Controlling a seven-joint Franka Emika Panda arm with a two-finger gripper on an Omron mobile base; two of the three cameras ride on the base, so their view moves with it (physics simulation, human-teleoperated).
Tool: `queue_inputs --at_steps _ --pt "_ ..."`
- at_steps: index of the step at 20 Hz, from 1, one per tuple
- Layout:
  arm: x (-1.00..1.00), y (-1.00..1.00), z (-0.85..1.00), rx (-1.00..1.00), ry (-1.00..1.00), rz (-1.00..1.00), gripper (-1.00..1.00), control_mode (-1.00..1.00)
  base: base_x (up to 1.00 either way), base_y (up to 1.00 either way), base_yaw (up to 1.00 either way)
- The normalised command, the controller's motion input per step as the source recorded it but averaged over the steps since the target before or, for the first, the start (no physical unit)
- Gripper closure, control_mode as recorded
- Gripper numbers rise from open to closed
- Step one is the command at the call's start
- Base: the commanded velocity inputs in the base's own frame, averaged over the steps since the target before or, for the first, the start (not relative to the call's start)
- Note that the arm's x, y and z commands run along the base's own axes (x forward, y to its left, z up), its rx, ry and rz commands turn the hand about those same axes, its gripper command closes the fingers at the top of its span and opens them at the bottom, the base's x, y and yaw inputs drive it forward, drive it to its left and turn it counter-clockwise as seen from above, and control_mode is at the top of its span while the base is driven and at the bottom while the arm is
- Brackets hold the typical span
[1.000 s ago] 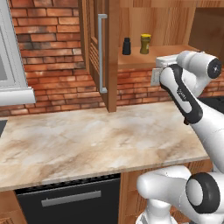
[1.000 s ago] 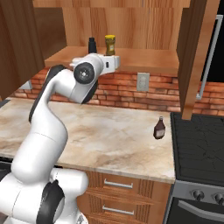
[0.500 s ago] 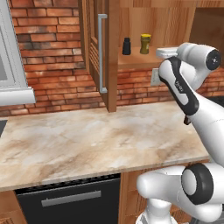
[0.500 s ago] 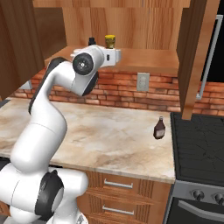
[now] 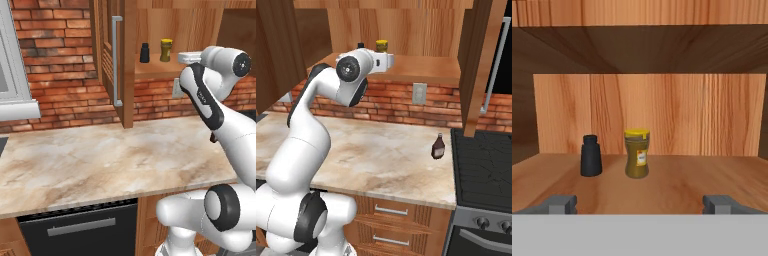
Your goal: Collect the turmeric, ketchup, and shaker from the cabinet and place them next to the stove.
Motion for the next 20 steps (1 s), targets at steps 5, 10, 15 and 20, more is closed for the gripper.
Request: queue_inputs --at_steps 5,10,15,20 --pt "0.00 -0.02 0.00 0.00 0.00 0.00 -1.00 -1.00 0.00 0.00 0.00" --pt "0.00 0.00 0.00 0.00 0.00 0.00 -1.00 -1.00 0.00 0.00 0.00" --pt "0.02 -0.02 0.00 0.00 0.00 0.00 -1.00 -1.00 0.00 0.00 0.00" --pt "0.16 0.00 0.00 0.00 0.00 0.00 -1.00 -1.00 0.00 0.00 0.00"
